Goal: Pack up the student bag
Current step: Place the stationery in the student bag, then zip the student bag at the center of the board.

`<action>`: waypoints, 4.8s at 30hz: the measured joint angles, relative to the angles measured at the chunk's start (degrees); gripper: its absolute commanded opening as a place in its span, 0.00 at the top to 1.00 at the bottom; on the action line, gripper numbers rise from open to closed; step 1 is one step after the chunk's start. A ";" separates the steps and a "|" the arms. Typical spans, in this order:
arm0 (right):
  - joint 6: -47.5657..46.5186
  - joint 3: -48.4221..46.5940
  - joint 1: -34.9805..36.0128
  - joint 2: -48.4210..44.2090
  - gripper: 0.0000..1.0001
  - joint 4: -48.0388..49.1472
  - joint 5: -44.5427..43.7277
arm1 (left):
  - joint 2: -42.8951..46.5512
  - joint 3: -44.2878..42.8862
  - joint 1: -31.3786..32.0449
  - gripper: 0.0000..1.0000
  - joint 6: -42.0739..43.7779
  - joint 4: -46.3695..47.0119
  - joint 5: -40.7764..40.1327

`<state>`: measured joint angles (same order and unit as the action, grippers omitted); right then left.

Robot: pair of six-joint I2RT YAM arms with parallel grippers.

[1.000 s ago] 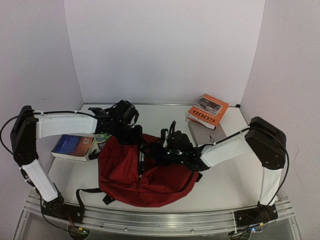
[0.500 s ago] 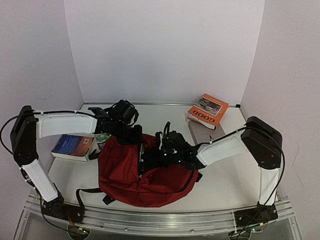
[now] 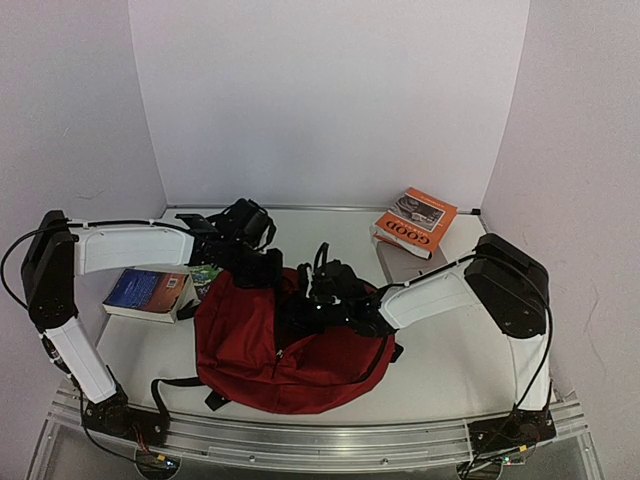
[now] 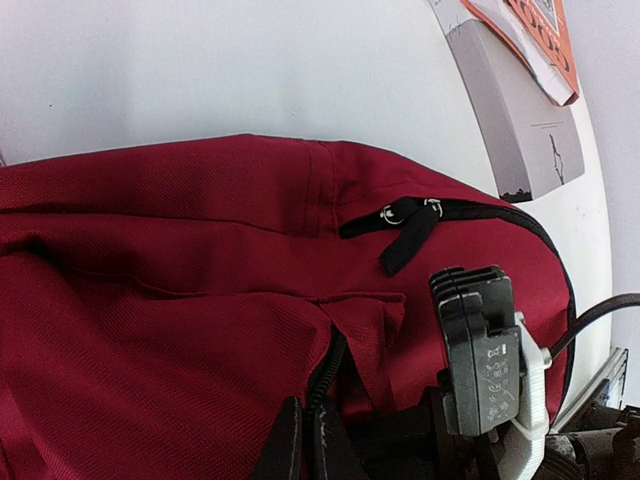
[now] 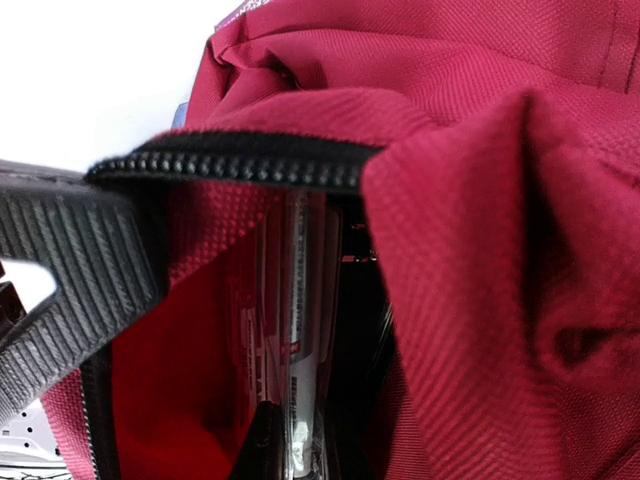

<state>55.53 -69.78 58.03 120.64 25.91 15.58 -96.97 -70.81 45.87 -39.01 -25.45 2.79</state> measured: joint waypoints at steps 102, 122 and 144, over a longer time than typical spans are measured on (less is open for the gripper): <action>-14.95 10.71 -7.86 -28.30 0.74 -29.83 -14.25 | -12.58 -3.88 19.34 0.79 -10.38 -4.56 -6.55; -18.39 19.36 -2.85 -36.94 0.52 -25.32 -15.45 | -9.13 -4.24 18.33 1.00 -10.08 -7.20 -8.51; -23.35 23.99 2.90 -21.12 0.55 -3.64 -15.34 | -6.05 -4.17 15.68 1.00 -8.18 -8.11 -3.76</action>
<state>32.17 -45.78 60.93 99.52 22.27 0.23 -103.02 -74.98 61.55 -47.19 -33.57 -0.97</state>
